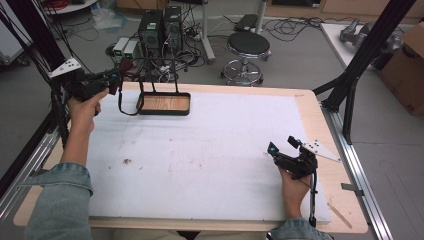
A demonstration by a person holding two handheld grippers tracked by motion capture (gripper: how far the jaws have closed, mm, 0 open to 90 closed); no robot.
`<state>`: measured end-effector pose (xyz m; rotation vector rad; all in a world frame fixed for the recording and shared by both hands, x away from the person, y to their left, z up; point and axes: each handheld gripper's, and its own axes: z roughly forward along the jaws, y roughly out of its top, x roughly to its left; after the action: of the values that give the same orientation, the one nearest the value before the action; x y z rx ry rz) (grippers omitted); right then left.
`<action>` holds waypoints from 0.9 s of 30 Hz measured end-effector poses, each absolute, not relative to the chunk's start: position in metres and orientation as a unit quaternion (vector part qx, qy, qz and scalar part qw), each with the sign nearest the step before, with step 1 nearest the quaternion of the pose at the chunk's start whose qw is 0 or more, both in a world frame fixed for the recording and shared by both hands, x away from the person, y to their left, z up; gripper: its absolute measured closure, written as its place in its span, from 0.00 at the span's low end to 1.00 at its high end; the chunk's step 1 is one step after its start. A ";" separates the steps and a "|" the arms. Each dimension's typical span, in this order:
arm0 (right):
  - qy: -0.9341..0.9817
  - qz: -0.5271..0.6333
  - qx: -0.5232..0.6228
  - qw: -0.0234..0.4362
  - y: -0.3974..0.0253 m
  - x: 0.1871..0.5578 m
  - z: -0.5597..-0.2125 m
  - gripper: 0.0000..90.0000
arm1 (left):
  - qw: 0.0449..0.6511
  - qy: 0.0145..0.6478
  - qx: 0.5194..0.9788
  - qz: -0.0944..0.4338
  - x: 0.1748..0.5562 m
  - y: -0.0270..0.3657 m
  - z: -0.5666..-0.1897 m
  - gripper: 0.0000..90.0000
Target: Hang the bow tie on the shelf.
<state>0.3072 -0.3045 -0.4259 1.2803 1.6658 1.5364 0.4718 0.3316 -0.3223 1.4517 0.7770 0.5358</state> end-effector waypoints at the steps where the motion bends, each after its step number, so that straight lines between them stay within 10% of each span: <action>1: 0.617 0.569 0.473 0.268 -0.305 0.307 -0.426 0.14 | 0.645 0.345 0.637 0.241 0.473 0.332 -0.323 0.85; 27: 0.618 0.568 0.474 0.265 -0.304 0.308 -0.426 0.15 | 0.654 0.381 0.609 0.239 0.500 0.329 -0.326 0.85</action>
<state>0.3075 -0.3040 -0.4262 1.2802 1.6705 1.5350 0.4997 0.3295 -0.3264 1.3810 0.8634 0.5421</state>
